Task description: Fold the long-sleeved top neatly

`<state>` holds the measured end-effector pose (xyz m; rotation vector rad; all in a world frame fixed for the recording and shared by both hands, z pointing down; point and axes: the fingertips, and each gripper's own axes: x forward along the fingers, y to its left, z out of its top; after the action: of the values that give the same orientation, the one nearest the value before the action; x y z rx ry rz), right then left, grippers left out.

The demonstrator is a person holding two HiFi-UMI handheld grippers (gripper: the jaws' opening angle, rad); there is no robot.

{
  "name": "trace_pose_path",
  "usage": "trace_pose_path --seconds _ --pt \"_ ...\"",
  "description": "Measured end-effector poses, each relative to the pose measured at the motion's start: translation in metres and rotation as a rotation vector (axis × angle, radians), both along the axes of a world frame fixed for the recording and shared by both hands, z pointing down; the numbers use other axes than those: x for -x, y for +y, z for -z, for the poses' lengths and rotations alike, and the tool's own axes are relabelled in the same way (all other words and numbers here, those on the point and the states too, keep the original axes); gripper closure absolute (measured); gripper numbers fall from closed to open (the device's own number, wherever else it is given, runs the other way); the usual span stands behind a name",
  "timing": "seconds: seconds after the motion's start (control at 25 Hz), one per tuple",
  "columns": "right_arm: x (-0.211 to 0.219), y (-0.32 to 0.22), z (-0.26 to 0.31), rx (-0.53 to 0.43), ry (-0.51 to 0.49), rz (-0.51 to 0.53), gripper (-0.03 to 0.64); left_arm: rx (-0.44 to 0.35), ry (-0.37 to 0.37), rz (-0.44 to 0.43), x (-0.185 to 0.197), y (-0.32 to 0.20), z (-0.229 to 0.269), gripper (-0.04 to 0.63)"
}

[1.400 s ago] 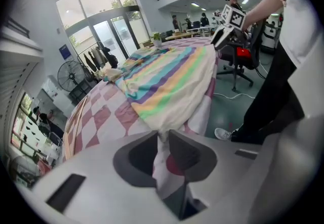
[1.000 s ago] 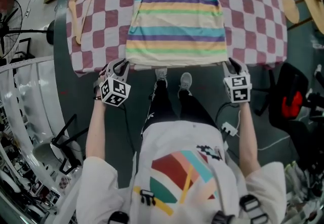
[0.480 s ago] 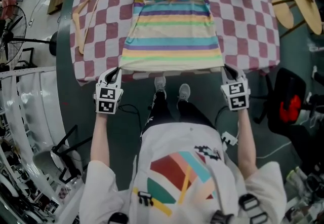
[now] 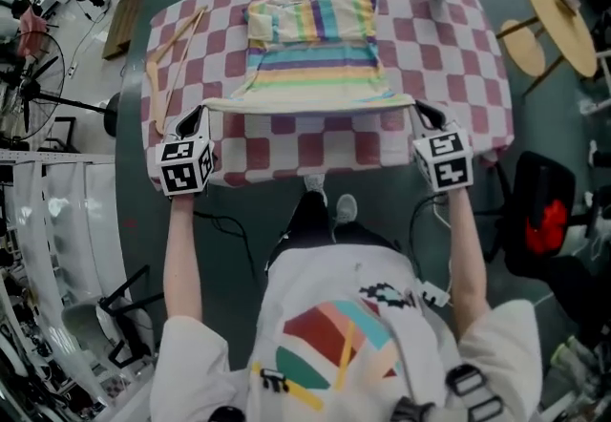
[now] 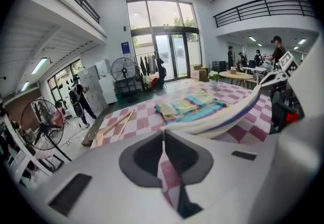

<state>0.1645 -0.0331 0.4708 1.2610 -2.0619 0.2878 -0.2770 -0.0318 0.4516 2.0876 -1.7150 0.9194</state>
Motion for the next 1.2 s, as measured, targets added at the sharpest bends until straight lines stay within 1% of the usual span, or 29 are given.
trace_pose_path --seconds 0.28,0.44,0.6,0.72,0.88,1.0,1.08,1.2 --pt "0.002 -0.107 0.030 -0.054 0.053 -0.014 0.601 -0.020 -0.008 0.024 0.005 -0.126 0.024 0.578" --pt "0.008 -0.177 0.039 -0.063 0.060 -0.022 0.600 0.002 0.018 0.044 0.011 -0.193 0.021 0.578" --pt "0.011 -0.244 0.037 -0.056 0.093 -0.036 0.601 0.026 0.037 0.061 0.014 -0.258 0.011 0.578" --pt "0.015 -0.288 0.021 -0.017 0.116 -0.045 0.601 0.060 0.047 0.080 0.017 -0.301 -0.007 0.578" --pt "0.022 -0.333 -0.012 0.058 0.131 -0.031 0.600 0.147 0.033 0.073 0.018 -0.340 -0.041 0.578" --pt "0.027 -0.357 -0.042 0.120 0.160 -0.010 0.600 0.214 0.030 0.069 0.021 -0.356 -0.072 0.578" --pt "0.028 -0.368 -0.060 0.158 0.172 -0.009 0.600 0.254 0.050 0.079 0.022 -0.362 -0.090 0.578" --pt "0.031 -0.377 -0.080 0.203 0.182 -0.016 0.600 0.283 0.075 0.092 0.024 -0.366 -0.111 0.578"
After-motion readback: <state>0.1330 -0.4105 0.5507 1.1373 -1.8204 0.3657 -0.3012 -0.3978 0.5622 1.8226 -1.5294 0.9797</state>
